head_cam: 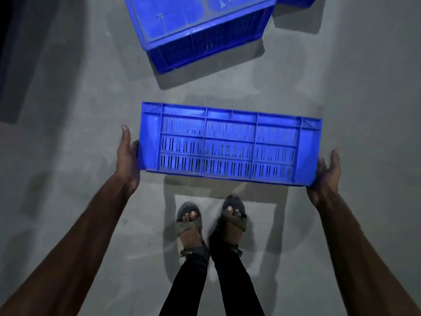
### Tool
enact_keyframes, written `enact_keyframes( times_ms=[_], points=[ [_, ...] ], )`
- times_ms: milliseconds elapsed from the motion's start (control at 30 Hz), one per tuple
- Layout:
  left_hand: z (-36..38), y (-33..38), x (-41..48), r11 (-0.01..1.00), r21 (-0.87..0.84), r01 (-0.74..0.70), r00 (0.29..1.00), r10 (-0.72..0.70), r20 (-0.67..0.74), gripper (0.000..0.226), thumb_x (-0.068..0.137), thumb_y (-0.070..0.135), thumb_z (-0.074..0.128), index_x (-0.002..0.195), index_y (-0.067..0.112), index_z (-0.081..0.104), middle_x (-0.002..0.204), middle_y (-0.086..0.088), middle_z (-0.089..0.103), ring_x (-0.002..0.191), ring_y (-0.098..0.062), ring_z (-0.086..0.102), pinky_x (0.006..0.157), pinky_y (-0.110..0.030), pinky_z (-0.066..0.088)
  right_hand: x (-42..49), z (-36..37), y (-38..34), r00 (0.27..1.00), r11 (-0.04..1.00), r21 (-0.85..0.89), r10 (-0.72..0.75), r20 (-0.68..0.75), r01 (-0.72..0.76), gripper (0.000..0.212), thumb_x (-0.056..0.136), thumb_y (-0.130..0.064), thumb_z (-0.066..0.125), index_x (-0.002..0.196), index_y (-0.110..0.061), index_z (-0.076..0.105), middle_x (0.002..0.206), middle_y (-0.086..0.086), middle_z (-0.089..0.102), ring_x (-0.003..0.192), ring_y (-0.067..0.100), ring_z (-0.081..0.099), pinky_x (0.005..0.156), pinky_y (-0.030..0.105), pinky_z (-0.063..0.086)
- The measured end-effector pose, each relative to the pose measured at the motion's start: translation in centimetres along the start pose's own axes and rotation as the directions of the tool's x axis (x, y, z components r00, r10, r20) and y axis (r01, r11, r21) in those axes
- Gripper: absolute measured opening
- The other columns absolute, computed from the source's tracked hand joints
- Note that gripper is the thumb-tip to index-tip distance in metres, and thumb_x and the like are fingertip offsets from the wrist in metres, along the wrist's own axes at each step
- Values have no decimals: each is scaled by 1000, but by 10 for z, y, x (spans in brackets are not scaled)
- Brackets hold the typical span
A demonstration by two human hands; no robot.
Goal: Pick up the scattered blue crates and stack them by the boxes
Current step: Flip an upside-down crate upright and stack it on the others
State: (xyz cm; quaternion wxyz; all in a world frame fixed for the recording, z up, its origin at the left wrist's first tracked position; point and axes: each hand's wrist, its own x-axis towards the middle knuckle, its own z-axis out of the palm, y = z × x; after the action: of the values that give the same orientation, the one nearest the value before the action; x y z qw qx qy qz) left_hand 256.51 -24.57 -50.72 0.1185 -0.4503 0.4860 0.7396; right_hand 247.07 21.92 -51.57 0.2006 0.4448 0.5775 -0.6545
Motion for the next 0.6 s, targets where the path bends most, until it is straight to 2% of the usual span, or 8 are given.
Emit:
enact_keyframes(
  times_ms=[67, 133, 233, 300, 400, 433, 500, 600],
  points=[
    [11, 2, -7, 994, 100, -39, 999, 40, -12, 70, 100, 72, 31, 134, 21, 65, 131, -2, 70, 120, -20, 67, 105, -43, 49, -17, 12, -9, 995, 988, -147, -36, 97, 50, 60, 96, -68, 42, 133, -25, 62, 129, 0, 70, 117, 23, 68, 93, 45, 56],
    [15, 4, -7, 976, 211, -62, 996, 75, -52, 57, 101, 67, 39, 127, 26, 69, 124, 1, 74, 114, -19, 70, 98, -43, 54, -22, 22, -12, 997, 964, -257, -44, 70, 61, 53, 100, -64, 39, 127, -28, 66, 123, -2, 72, 112, 24, 69, 83, 43, 57],
    [12, 9, 16, 932, 359, -53, 978, 122, -171, 73, 86, 78, 55, 123, 16, 69, 116, -7, 76, 105, -28, 74, 95, -57, 57, -17, 26, -21, 998, 932, -360, -42, 35, 52, 49, 100, -65, 38, 112, -30, 71, 117, -3, 73, 107, 21, 69, 81, 39, 56],
    [14, 17, 34, 887, 460, -25, 958, 153, -242, 84, 78, 87, 52, 118, 16, 70, 112, -7, 76, 102, -28, 73, 95, -56, 56, 9, 29, -31, 996, 897, -436, -87, -12, 73, 66, 87, -82, 38, 106, -31, 75, 113, -3, 75, 107, 24, 69, 94, 46, 54],
    [37, 44, 53, 797, 603, -29, 933, 238, -270, 91, 76, 94, 42, 117, 18, 68, 115, -4, 71, 104, -26, 65, 94, -40, 51, 88, 23, -43, 989, 885, -456, -137, -56, 96, 103, 51, -108, 39, 112, -32, 74, 117, 0, 73, 109, 30, 68, 104, 53, 48],
    [45, 54, 61, 800, 599, -18, 928, 236, -287, 91, 77, 93, 43, 118, 16, 68, 115, -4, 69, 104, -26, 63, 93, -39, 49, 97, 32, -51, 990, 891, -450, -108, -90, 56, 113, 45, -110, 38, 115, -30, 73, 119, 2, 72, 108, 32, 68, 104, 53, 48],
    [56, 70, 76, 887, 459, 57, 935, 113, -335, 104, 69, 95, 48, 130, 12, 63, 118, -5, 64, 105, -29, 64, 96, -44, 53, 81, 59, -72, 992, 902, -431, -48, -114, -6, 126, 45, -110, 35, 134, -25, 63, 126, 3, 66, 110, 32, 65, 104, 51, 48],
    [45, 76, 103, 924, 358, 133, 929, 10, -371, 117, 44, 83, 70, 135, 10, 60, 123, -5, 67, 101, -29, 68, 92, -48, 58, 79, 73, -82, 987, 919, -394, -38, -158, -28, 125, 46, -99, 52, 140, -17, 56, 126, 6, 65, 106, 33, 67, 98, 53, 52]
  ],
)
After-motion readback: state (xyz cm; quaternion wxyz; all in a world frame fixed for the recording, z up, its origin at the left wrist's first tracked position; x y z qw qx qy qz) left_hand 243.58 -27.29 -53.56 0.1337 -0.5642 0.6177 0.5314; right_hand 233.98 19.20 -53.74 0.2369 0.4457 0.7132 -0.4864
